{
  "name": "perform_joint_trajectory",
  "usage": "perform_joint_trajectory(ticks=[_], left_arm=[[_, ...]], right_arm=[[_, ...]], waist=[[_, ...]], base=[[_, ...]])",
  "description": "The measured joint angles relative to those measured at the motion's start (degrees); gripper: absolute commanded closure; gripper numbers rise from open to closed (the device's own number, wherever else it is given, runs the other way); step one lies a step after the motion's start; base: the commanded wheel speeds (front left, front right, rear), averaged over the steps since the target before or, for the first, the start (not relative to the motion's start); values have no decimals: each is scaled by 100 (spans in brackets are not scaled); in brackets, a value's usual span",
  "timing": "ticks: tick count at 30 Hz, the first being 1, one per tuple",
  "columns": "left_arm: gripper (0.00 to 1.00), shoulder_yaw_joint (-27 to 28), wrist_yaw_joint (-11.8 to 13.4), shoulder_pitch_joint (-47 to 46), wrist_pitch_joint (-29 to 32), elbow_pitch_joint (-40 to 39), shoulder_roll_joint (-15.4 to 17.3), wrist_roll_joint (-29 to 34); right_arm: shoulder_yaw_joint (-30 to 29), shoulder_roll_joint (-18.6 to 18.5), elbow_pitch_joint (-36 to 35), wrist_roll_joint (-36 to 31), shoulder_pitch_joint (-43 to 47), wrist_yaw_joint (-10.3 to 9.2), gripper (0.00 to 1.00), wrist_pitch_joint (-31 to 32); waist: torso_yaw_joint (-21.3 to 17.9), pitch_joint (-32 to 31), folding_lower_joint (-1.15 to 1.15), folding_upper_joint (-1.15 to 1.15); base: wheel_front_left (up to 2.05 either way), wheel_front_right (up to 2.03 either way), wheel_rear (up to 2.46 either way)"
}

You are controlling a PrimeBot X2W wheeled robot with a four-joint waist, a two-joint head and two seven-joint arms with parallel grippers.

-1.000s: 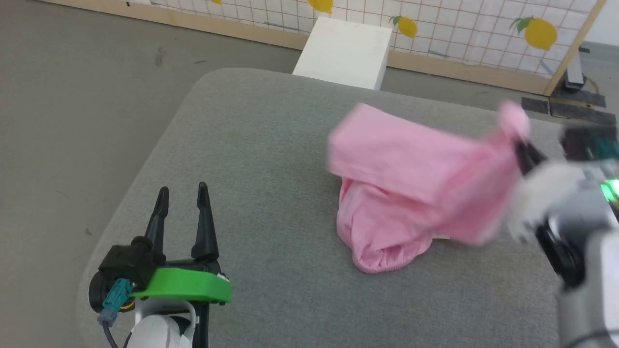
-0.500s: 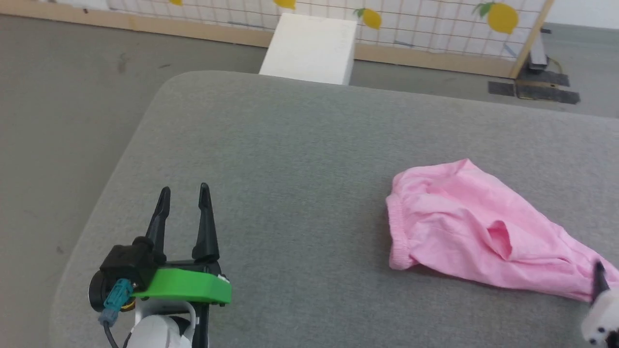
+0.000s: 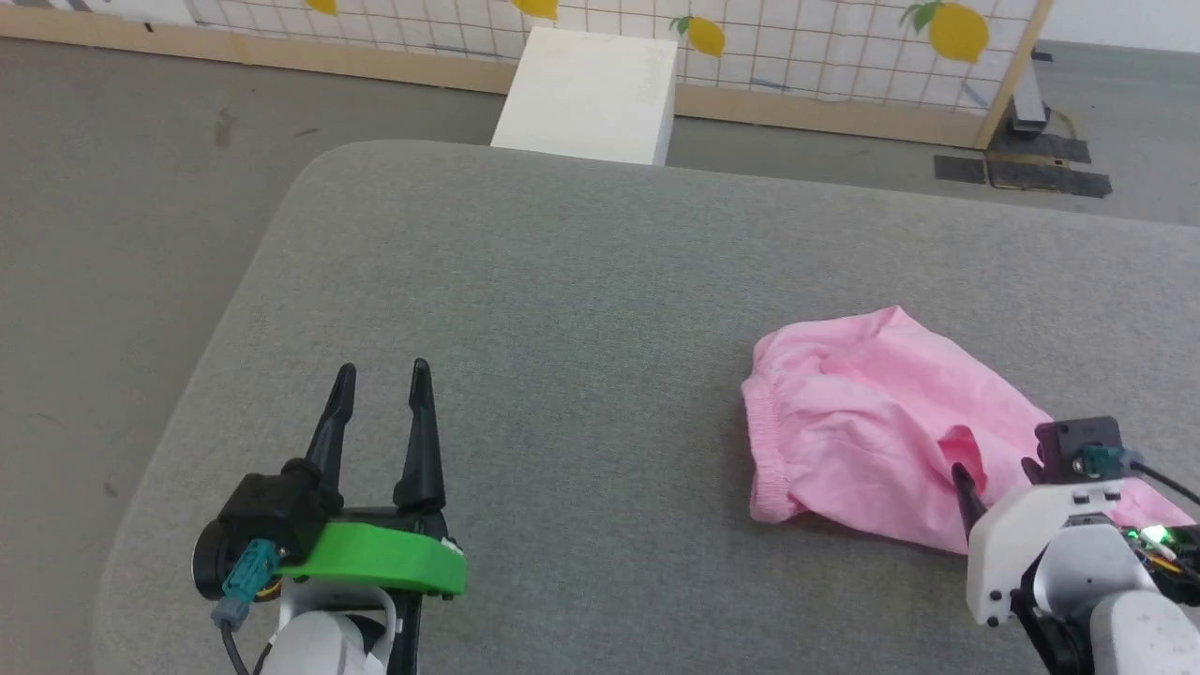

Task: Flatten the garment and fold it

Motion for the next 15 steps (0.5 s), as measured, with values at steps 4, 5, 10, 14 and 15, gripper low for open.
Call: perform_joint_trajectory(ticks=[4, 5, 10, 14, 15], left_arm=[[0, -23, 0, 1, 0, 7, 1, -3], [0, -25, 1, 1, 0, 5, 1, -4], [0, -21, 13, 1, -1, 2, 1, -22], [0, -13, 22, 1, -1, 0, 1, -26], [0, -12, 22, 1, 0, 0, 0, -26]], right_arm=[[-38, -104, 366, -148, -295, 0, 100, 404], [-44, -127, 432, -168, -339, 0, 100, 500], [-214, -265, 509, -145, -631, 0, 100, 688], [-906, -274, 231, -31, -876, 1, 100, 584], [-1150, -267, 157, -9, -886, 0, 100, 569]], waist=[[126, 13, 0, 0], [151, 20, 0, 0], [250, 84, 0, 0], [276, 110, 0, 0], [277, 111, 0, 0]], base=[[0, 0, 0], [0, 0, 0], [0, 0, 0], [0, 0, 0], [0, 0, 0]])
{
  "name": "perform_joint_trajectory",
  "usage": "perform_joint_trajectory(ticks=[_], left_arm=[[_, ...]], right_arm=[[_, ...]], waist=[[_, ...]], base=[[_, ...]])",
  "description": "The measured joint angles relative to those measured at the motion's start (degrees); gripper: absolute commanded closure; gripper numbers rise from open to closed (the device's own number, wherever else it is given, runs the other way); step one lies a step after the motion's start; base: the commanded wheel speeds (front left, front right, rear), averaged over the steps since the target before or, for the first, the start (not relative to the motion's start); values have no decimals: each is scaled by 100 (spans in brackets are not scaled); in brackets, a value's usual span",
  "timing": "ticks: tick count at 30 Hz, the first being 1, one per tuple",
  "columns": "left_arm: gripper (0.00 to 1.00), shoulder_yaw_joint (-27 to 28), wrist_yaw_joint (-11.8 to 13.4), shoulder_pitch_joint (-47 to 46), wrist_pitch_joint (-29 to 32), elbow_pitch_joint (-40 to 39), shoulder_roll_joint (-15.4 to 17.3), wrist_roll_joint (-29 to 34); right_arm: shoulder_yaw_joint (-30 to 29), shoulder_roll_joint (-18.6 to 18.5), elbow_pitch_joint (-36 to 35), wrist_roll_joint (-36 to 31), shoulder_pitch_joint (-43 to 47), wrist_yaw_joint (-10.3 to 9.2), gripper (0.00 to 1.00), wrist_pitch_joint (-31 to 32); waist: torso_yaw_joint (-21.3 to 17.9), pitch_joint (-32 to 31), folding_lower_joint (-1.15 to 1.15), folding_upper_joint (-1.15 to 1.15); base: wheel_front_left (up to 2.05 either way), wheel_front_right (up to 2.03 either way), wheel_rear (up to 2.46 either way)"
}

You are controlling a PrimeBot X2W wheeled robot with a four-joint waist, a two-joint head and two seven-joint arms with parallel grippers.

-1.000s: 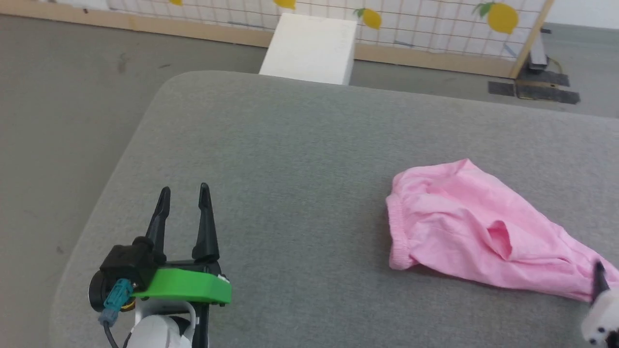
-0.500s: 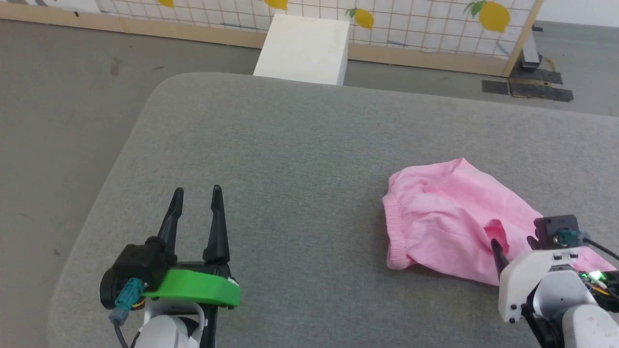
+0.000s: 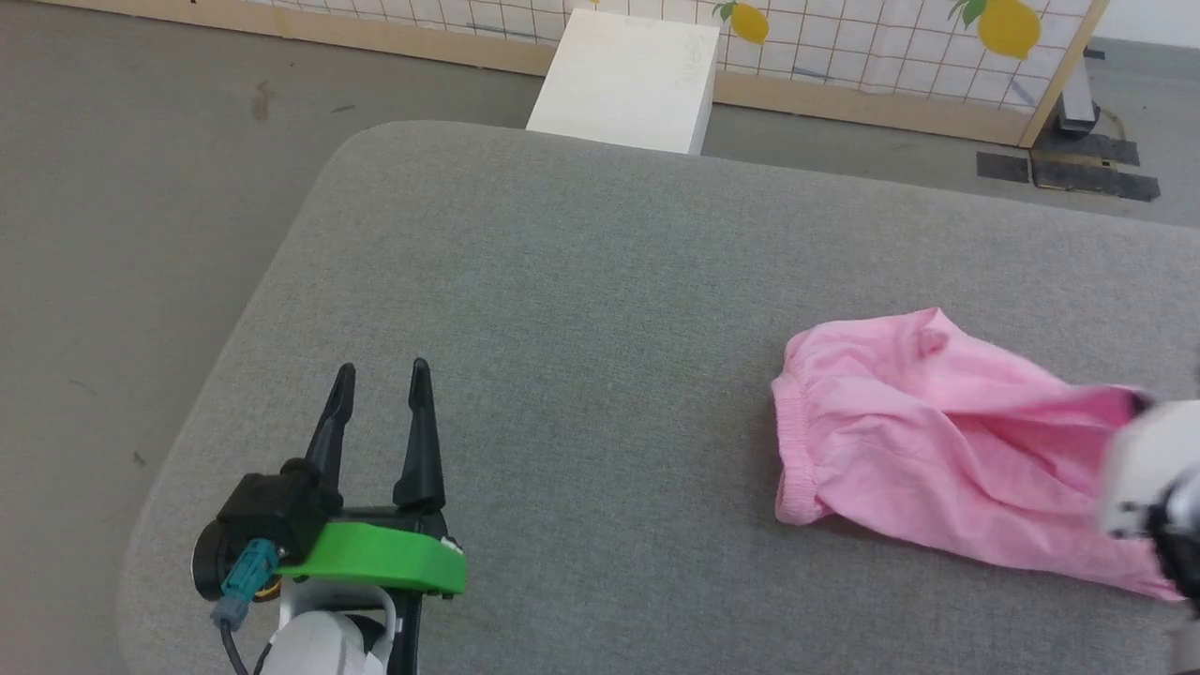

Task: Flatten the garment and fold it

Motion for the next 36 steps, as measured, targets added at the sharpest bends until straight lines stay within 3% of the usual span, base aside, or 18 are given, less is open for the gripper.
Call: perform_joint_trajectory(ticks=[5, 10, 11, 12, 17, 20, 26, 32, 36], left_arm=[[0, 3, 14, 0, 0, -19, 1, 0], [0, 14, 11, 1, -1, -16, 1, 10], [0, 24, 11, 1, 0, -16, 1, 11], [0, 23, 5, 1, -1, -12, 1, 24], [0, -98, -73, -10, -1, 33, 1, 30], [0, -428, -140, -100, -1, 171, 1, -49], [0, -1517, -297, -648, 192, 860, -10, -253], [0, -2339, -281, -1217, 1192, 1589, -19, -787], [0, -2676, -178, -1469, 2022, 1970, -22, -1100]], right_arm=[[-1566, 176, -319, 168, 128, 1, 100, -93], [-2605, 299, -375, 220, 616, 0, 100, -74], [-2682, 300, -350, 244, 714, 0, 11, -75], [-2719, 300, -302, 312, 799, 0, 0, -85], [-2550, 315, -213, 650, 1057, 0, 0, -389], [-2288, 313, -349, 828, 1232, 0, 0, -876], [-879, 318, -677, 1063, 1577, -1, 0, -1946], [170, 318, -708, 1226, 1628, 0, 0, -2479], [563, 320, -711, 1278, 1686, 0, 0, -2604]], waist=[[-29, 10, 0, 0], [-169, 16, 0, 0], [-214, 17, 0, 0], [-263, 18, 0, 0], [-530, 21, 0, 0], [-700, 19, 0, 0], [-1096, 26, 0, 0], [-1491, 7, 0, 0], [-1707, -13, 0, 0]], base=[[0, 0, 0], [0, 0, 0], [0, 0, 0], [0, 0, 0], [0, 0, 0], [0, 0, 0], [0, 0, 0], [0, 0, 0], [0, 0, 0]])
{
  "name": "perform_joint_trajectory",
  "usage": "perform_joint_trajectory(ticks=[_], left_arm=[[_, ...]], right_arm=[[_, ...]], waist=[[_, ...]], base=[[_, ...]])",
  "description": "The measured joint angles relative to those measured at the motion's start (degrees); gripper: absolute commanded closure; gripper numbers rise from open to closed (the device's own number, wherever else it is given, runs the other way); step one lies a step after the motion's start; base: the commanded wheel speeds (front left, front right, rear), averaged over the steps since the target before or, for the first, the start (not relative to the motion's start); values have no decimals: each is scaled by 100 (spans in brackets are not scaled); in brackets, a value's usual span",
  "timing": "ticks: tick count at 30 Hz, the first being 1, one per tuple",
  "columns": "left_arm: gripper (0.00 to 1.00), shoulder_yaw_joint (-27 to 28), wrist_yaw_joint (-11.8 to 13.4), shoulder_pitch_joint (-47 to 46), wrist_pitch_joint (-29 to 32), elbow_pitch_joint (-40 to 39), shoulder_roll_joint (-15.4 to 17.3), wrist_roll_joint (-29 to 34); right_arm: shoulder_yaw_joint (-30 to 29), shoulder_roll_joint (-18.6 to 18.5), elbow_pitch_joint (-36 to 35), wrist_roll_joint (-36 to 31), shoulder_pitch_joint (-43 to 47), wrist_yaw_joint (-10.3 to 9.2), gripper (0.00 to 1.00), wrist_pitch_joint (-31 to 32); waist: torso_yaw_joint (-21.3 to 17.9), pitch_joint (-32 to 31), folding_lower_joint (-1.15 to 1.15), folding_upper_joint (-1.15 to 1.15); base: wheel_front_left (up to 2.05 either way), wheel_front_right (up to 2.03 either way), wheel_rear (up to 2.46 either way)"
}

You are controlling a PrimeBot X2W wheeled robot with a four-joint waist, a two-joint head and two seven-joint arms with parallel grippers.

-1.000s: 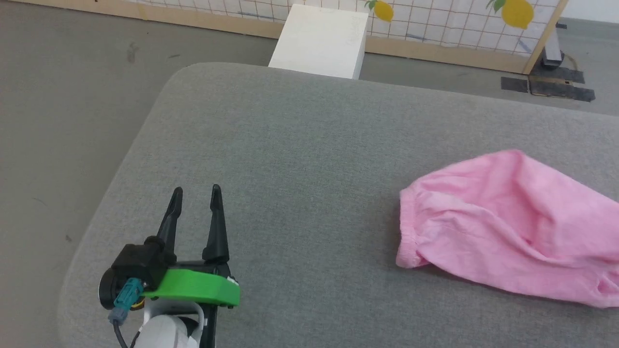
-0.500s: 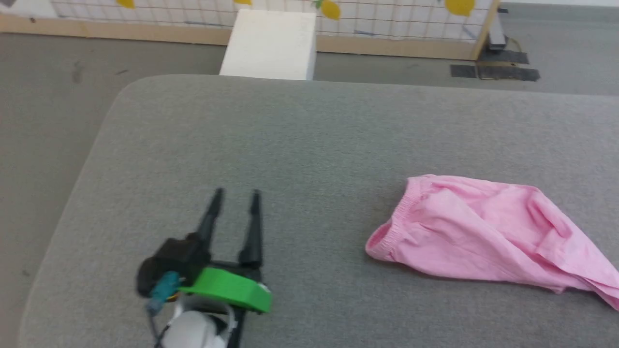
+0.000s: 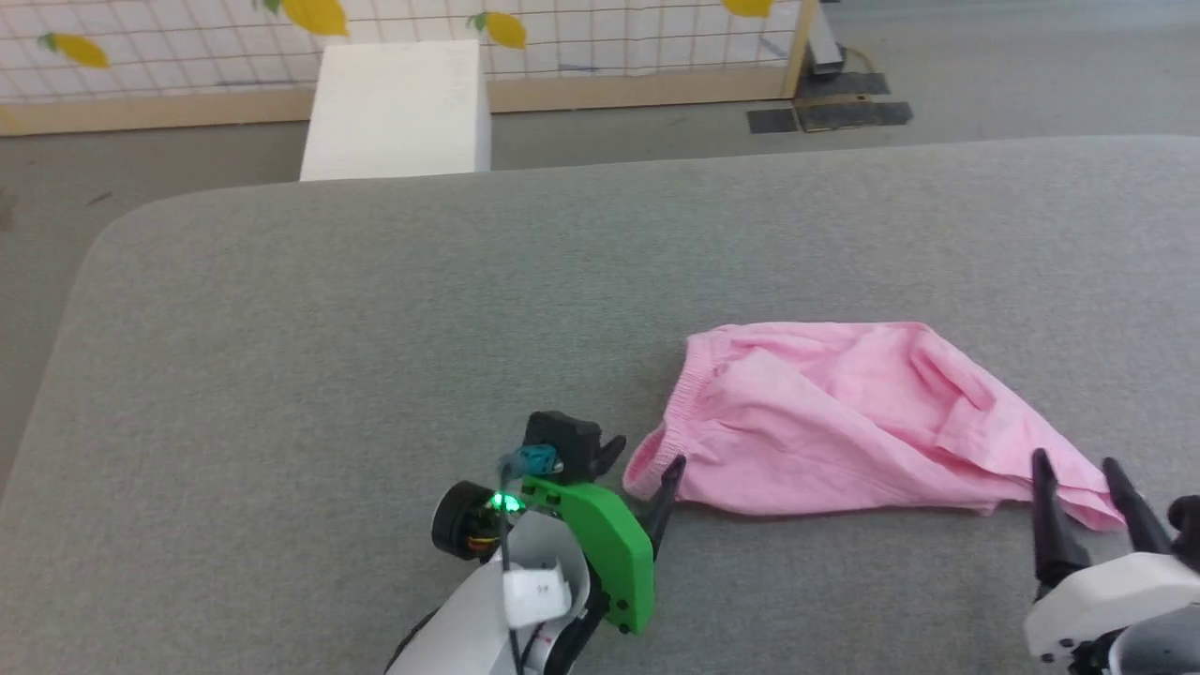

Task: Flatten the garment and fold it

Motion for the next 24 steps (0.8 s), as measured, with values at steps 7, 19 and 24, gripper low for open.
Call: perform_joint_trajectory(ticks=[7, 19, 24], left_arm=[[86, -347, 81, -264, 1223, 563, 16, -191], [100, -114, 272, 208, 888, 107, 419, -369], [100, 191, 614, 824, 837, -358, 875, -476]], right_arm=[[396, 0, 3, 86, 23, 0, 0, -76], [498, -1, -1, 29, 119, -1, 0, 40], [480, -1, -4, -193, 118, -1, 0, 337]], waist=[[-190, -35, 0, 0], [287, -31, 0, 0], [666, -25, 0, 0]], base=[[0, 0, 0], [0, 0, 0], [0, 0, 0]])
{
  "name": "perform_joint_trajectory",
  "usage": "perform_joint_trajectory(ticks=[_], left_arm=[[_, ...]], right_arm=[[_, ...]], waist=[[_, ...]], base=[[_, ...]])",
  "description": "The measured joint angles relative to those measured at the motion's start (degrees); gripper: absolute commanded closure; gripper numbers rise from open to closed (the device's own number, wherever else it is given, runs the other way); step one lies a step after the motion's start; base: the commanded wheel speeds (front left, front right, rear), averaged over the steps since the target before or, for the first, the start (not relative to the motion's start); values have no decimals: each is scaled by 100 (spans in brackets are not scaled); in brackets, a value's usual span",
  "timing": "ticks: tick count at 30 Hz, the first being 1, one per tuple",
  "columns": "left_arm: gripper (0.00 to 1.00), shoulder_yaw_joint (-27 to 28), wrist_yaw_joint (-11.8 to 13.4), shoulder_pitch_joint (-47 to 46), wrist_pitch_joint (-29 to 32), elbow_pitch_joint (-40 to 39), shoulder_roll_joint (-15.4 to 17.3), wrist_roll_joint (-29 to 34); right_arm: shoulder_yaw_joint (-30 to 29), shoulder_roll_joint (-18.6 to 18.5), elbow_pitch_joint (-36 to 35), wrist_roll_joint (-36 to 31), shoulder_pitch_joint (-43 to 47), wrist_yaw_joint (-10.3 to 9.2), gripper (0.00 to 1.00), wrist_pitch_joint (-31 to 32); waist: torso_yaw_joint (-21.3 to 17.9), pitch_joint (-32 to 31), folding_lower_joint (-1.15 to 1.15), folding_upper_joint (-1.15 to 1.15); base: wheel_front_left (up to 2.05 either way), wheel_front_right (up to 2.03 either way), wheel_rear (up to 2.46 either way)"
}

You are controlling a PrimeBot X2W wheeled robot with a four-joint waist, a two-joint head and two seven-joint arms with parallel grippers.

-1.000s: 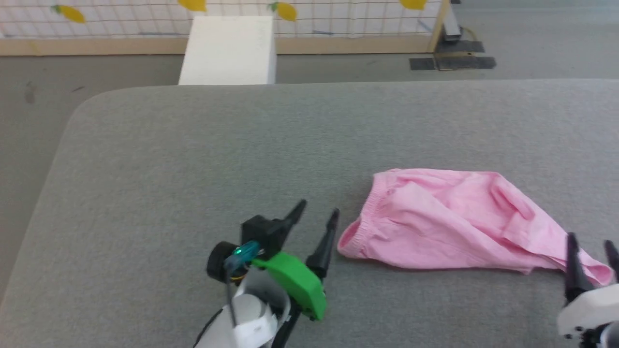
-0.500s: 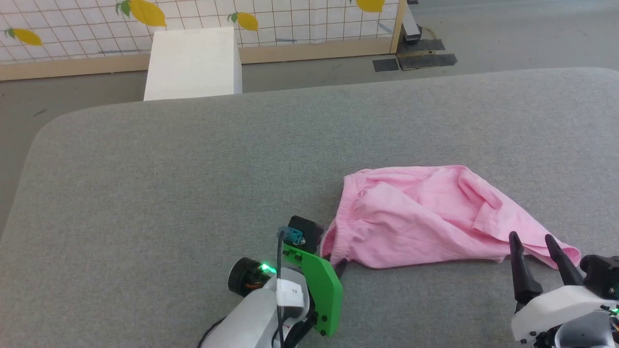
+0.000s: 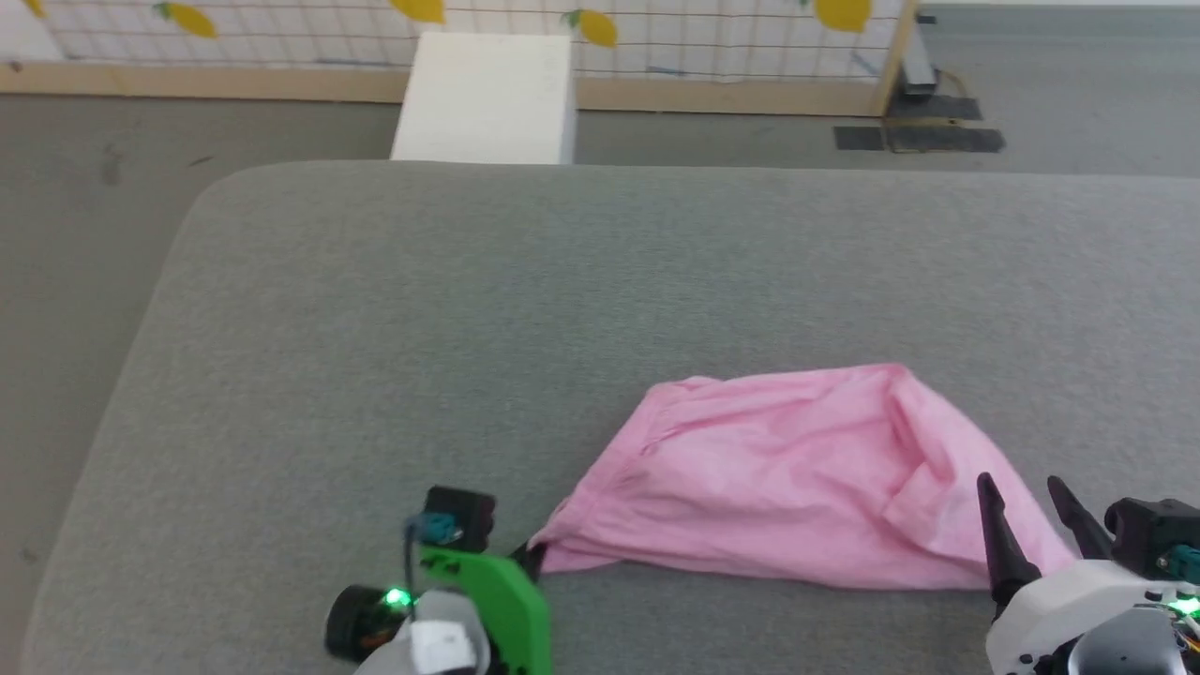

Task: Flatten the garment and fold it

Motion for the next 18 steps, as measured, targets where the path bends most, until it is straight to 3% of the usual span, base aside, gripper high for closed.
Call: perform_joint_trajectory(ticks=[7, 8, 9, 10, 15, 16, 18], left_arm=[[100, 148, 309, 574, 81, -626, 233, -97], [69, 158, 341, 620, 74, -683, 233, -103], [18, 172, 343, 669, 70, -733, 231, -140], [0, 170, 343, 711, 67, -772, 227, -189], [0, 231, 385, 817, -172, -924, 205, -247], [0, 261, 385, 822, -259, -955, 191, -248], [0, 314, 385, 821, -469, -1021, 170, -247]], right_arm=[[448, 3, -182, -12, -5, 1, 0, 605], [483, 4, -209, -11, -5, 1, 0, 693], [505, 7, -232, -18, -4, 1, 0, 811], [509, 4, -256, -76, 3, 1, 0, 956], [554, 3, -461, -249, 145, 1, 2, 1599], [559, 4, -516, -282, 177, 1, 36, 1722], [526, 5, -662, -338, 246, 1, 91, 1902]], waist=[[520, 23, 0, 0], [577, 26, 0, 0], [643, 28, 0, 0], [707, 29, 0, 0], [932, 20, 0, 0], [965, 20, 0, 0], [1014, 23, 0, 0]], base=[[0, 0, 0], [0, 0, 0], [0, 0, 0], [0, 0, 0], [0, 0, 0], [0, 0, 0], [0, 0, 0]])
